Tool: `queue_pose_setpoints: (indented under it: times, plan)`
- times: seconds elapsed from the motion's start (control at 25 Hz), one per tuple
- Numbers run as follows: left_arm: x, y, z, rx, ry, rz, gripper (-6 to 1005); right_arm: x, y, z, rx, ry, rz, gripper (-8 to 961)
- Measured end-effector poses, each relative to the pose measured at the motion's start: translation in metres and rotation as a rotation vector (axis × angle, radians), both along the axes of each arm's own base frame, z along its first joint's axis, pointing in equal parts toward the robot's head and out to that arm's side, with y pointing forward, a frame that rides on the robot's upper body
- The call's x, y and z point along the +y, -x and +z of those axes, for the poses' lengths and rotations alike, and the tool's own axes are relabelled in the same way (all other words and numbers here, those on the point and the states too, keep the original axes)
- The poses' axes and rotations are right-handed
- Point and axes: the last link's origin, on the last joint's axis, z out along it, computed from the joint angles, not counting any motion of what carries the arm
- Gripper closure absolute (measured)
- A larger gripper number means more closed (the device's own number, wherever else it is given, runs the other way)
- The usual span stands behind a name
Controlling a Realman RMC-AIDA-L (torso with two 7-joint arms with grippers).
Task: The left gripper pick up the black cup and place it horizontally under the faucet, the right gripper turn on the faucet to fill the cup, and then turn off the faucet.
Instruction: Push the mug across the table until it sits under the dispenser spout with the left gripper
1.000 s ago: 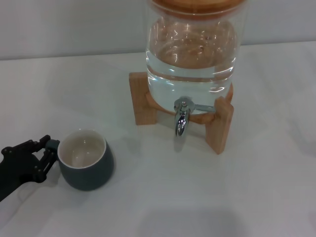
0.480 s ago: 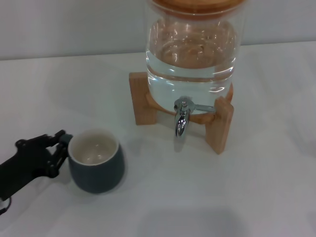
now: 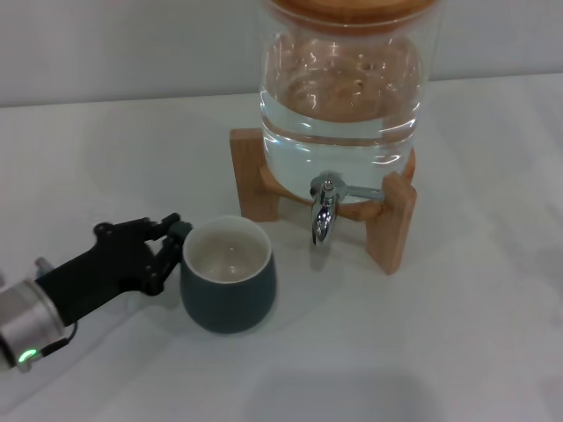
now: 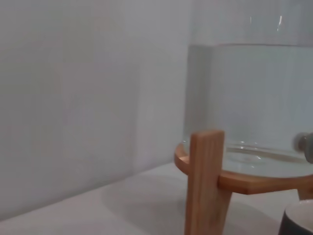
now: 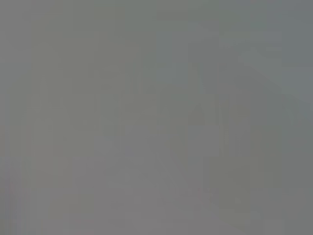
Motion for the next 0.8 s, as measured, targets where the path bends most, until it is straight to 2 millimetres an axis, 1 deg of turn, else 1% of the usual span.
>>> queue_pose_setpoints:
  times: [0.2,0.32,0.4,0.44,0.8]
  plan:
    - [0.010,-0.013,-0.015,0.018,0.047,-0.010,841,0.002,0.004,-0.001,-0.007,0.012,0.024,185]
    - [0.014,-0.020,-0.020,0.023,0.058,-0.022,841,0.005,0.006,-0.002,-0.006,0.020,0.038,185]
    - [0.019,-0.028,-0.026,0.027,0.072,-0.030,841,0.006,0.008,-0.003,-0.001,0.028,0.047,185]
    - [0.019,-0.028,-0.026,0.027,0.072,-0.030,841,0.006,0.008,-0.003,-0.001,0.028,0.047,185]
    - [0.026,-0.048,-0.044,0.064,0.105,-0.091,842,0.012,0.012,-0.005,-0.004,0.044,0.071,185]
